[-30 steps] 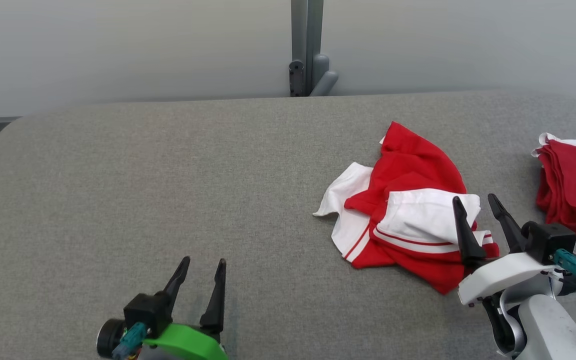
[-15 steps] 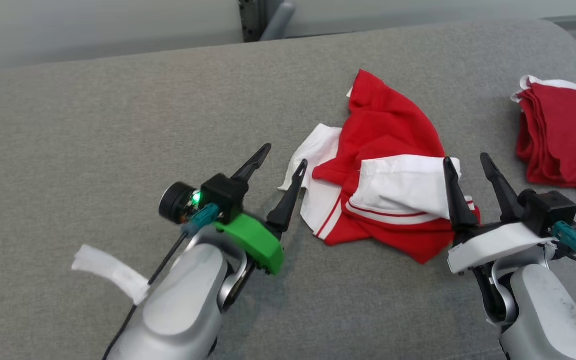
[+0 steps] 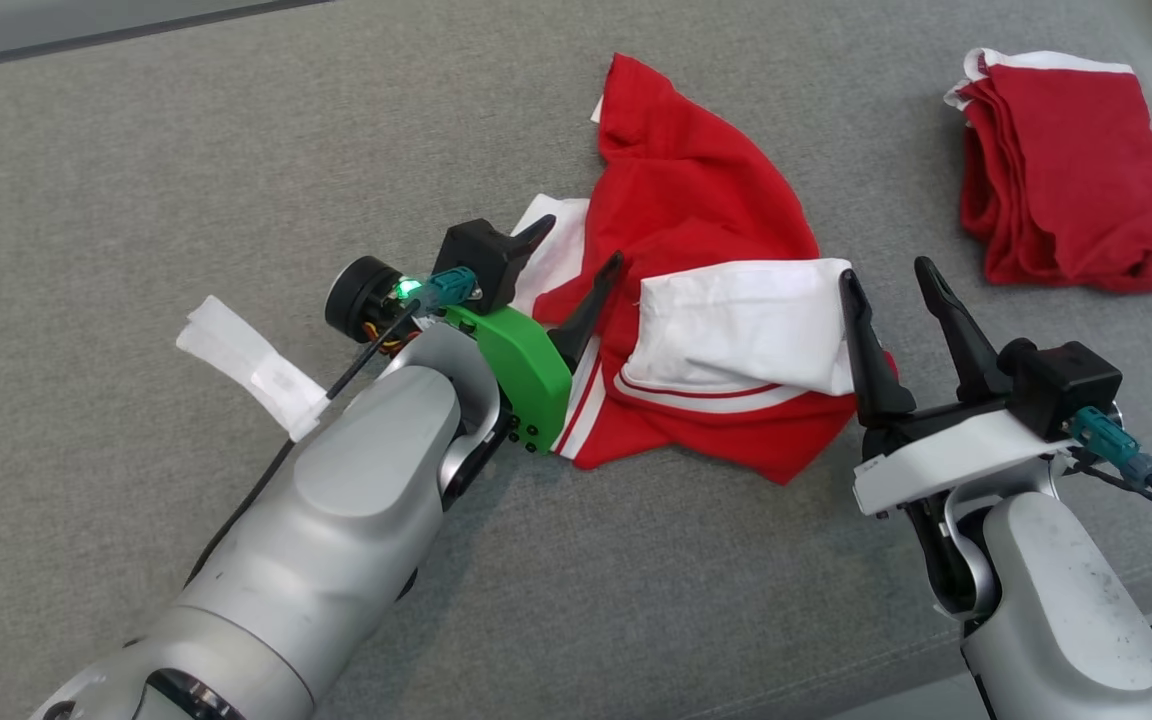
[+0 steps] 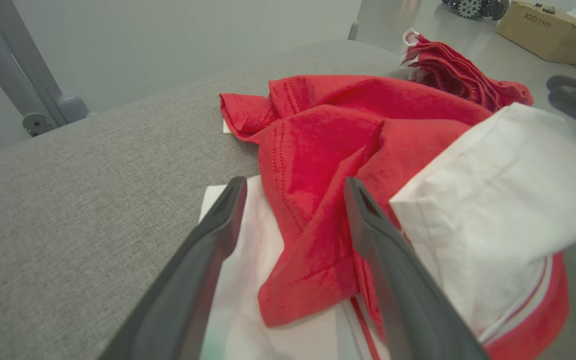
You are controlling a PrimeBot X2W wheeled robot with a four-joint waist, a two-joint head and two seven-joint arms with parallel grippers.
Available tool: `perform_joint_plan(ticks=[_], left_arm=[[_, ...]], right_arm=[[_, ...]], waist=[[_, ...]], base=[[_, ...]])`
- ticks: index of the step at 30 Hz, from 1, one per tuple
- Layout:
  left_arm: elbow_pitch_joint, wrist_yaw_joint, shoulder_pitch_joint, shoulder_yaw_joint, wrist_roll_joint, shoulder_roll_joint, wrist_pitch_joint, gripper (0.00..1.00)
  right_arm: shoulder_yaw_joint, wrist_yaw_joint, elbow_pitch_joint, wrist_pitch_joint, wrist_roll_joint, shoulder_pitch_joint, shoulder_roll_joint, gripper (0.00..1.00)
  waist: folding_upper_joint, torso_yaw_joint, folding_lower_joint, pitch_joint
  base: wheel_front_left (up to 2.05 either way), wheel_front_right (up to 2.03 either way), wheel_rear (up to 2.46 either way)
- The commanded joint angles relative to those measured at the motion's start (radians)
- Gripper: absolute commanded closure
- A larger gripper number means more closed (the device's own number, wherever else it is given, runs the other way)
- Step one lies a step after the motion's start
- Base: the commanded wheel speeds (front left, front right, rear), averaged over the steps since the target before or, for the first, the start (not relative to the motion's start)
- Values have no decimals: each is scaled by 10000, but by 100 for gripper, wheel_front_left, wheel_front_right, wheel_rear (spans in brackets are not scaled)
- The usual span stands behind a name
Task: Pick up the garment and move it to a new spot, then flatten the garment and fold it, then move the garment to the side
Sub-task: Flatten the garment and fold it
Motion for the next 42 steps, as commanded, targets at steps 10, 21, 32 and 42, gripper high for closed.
perform_joint_plan(ticks=[10, 21, 32, 42], left_arm=[[948, -22, -881, -956, -917, 50, 271, 0], [1098, -22, -1122, -2020, -1417, 53, -81, 100], [-495, 1066, -1439, 752, -699, 584, -491, 100], [-525, 1916, 597, 3926, 204, 2636, -496, 100]], right_arm=[[96, -4, -76, -24, -85, -183, 149, 0], [-99, -4, -33, -24, -146, -120, 201, 0], [-330, -4, 220, -24, -165, 161, 46, 0], [-240, -4, 576, -25, -59, 537, 55, 0]], waist=[[-1, -726, 0, 449], [-1, -549, 0, 478], [-1, 296, 0, -152], [-1, 1288, 0, -1232]], base=[[0, 0, 0], [0, 0, 0], [0, 0, 0], [0, 0, 0]])
